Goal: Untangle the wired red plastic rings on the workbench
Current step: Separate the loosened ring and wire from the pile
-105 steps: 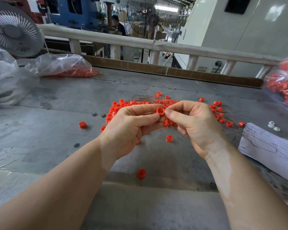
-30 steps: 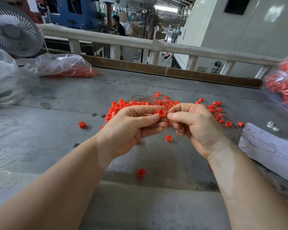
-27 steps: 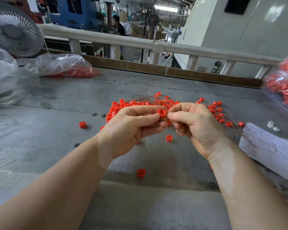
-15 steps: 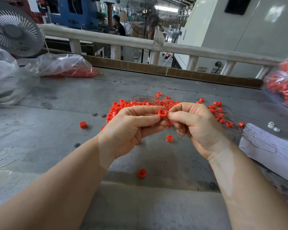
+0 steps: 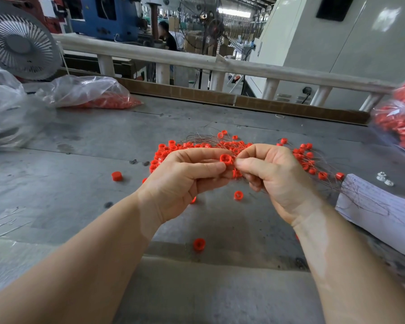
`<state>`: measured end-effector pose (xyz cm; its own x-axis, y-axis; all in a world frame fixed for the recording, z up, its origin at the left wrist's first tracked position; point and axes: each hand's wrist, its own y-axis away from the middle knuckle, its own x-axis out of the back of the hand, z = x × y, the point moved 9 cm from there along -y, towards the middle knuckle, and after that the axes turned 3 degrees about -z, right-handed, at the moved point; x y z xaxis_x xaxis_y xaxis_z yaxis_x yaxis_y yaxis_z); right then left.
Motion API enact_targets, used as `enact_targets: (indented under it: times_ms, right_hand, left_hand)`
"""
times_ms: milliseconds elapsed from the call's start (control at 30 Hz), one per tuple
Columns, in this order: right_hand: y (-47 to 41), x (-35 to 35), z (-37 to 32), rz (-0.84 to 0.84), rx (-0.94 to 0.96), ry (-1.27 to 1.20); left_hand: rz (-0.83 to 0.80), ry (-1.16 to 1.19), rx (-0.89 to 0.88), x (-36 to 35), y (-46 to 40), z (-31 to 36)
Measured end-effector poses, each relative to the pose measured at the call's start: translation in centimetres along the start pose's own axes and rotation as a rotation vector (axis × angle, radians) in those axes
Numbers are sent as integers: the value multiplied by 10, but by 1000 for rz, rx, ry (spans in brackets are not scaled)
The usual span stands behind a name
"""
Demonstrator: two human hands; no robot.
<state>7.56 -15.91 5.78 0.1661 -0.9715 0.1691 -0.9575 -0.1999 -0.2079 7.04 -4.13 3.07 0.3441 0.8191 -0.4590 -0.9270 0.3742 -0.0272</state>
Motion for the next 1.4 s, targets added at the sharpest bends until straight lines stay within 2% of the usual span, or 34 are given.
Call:
enact_targets:
  times_ms: [700,1400]
  right_hand:
    - [3,0,-12,32,147,125]
    - [5,1,-18,86,199,261]
  left_hand:
    - [32,-29,13,3,0,-1]
    - [44,-48,7,6,-1,-1]
